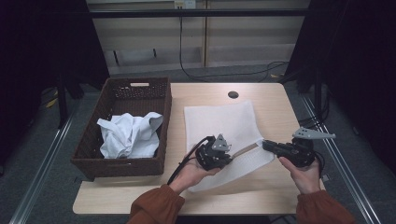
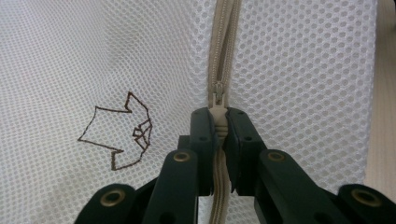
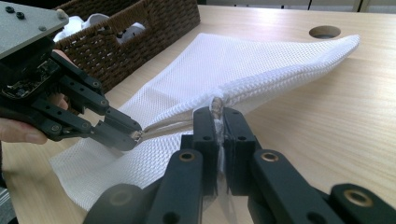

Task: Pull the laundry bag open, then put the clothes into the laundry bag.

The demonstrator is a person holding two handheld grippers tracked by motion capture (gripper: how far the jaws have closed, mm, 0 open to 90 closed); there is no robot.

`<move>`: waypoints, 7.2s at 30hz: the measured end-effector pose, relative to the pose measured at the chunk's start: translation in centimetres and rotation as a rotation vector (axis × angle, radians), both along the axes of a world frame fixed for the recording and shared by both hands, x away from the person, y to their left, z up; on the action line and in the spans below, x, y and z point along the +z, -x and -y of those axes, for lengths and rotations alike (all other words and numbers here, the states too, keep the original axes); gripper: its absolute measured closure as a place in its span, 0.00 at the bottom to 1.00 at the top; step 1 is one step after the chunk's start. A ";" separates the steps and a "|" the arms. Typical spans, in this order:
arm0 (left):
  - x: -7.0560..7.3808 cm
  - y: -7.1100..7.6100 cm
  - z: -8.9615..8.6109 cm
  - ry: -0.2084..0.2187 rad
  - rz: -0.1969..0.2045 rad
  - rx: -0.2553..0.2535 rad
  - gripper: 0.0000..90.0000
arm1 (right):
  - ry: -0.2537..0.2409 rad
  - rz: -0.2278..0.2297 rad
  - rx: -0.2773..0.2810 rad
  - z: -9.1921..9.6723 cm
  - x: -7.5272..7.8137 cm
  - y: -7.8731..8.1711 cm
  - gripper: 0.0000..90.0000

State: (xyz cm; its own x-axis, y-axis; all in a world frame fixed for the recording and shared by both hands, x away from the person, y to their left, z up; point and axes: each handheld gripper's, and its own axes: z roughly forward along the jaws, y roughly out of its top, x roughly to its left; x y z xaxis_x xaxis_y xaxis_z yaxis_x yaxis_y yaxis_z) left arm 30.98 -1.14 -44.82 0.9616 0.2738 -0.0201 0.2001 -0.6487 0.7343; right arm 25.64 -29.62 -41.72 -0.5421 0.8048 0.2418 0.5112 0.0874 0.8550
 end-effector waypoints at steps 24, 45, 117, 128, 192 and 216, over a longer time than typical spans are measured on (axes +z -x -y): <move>-0.6 -0.5 -2.0 -0.062 0.002 0.014 0.91 | -0.003 0.000 -0.023 0.5 0.1 0.0 0.95; -1.4 -0.9 -3.8 -0.102 -0.021 0.055 0.91 | -0.006 0.008 -0.057 1.5 0.0 0.2 0.95; -2.0 1.0 -7.0 -0.219 -0.011 0.062 0.91 | -0.016 0.024 -0.130 3.8 0.8 1.1 0.95; -3.1 1.1 -7.4 -0.237 -0.046 0.078 0.91 | -0.025 0.035 -0.168 5.3 0.7 1.8 0.95; 0.5 7.9 -15.7 0.136 0.044 0.304 0.17 | 0.175 -0.182 -0.096 3.1 -6.4 1.7 0.48; 0.2 10.3 -21.8 0.192 0.068 0.488 0.09 | 0.178 -0.107 0.118 -3.5 -4.6 0.5 0.30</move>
